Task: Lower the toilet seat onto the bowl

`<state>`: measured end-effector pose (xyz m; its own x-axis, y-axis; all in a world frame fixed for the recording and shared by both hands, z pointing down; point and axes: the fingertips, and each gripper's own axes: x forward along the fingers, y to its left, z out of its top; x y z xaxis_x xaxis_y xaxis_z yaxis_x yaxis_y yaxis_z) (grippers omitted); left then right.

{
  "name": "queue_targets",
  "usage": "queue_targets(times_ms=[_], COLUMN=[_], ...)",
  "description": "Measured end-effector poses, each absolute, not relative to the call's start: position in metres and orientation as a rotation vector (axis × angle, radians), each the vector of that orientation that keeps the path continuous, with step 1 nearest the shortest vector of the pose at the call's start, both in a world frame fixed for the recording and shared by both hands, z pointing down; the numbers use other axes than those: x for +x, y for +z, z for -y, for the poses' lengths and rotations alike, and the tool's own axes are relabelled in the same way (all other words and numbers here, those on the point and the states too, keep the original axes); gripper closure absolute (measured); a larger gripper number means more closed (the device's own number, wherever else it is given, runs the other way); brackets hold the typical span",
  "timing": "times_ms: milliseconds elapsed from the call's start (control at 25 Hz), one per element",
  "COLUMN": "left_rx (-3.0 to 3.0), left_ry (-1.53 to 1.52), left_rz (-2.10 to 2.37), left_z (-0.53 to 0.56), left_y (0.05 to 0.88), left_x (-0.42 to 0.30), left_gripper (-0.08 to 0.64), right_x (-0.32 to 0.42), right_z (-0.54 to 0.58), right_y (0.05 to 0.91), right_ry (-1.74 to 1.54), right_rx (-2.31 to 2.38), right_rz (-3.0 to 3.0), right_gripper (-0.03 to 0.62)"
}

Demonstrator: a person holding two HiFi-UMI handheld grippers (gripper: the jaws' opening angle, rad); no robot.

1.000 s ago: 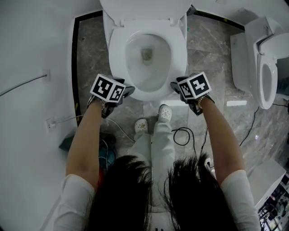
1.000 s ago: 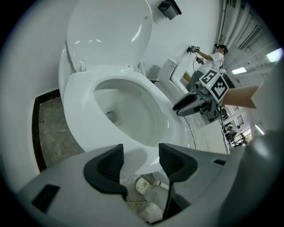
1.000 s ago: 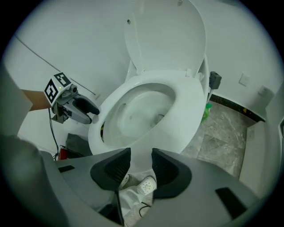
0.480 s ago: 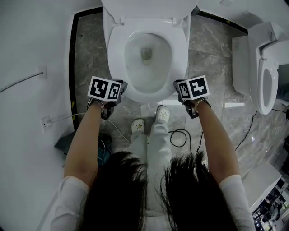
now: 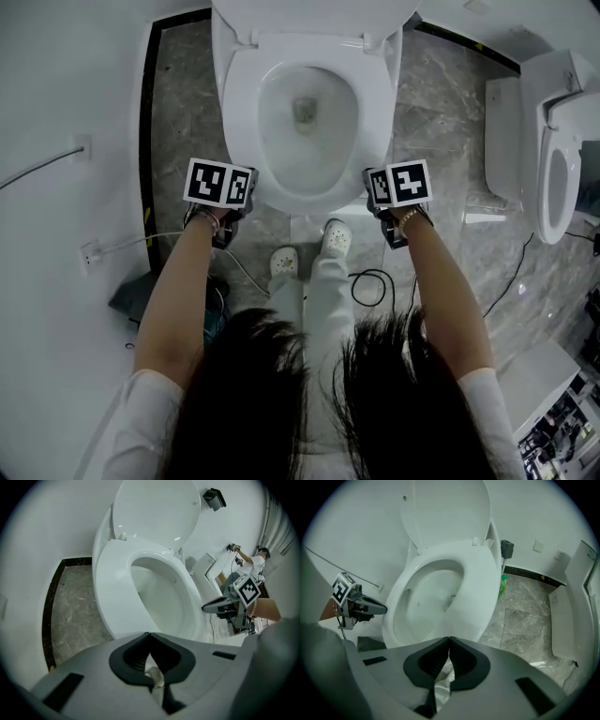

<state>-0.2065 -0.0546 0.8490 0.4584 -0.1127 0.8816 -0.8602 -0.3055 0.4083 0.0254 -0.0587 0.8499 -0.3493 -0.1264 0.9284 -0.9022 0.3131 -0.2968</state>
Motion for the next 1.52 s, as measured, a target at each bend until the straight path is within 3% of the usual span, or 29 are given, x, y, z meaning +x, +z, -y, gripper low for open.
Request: queue_targets(times_ms=[720,1520], left_rx=[1.575,1.625], left_ry=[0.958,0.994], left_rz=[0.879,0.934], left_z=[0.056,0.063], left_y=[0.843,0.756], left_x=[-0.200,-0.188], left_gripper=[0.551,0.551], right_x=[0.028,0.030], right_z=[0.060,0.059], right_y=[0.847,0.753], right_ry=[1.321,1.269], right_rx=[1.070,1.053], right_rz=[1.593,1.698], right_gripper=[0.563,0.563])
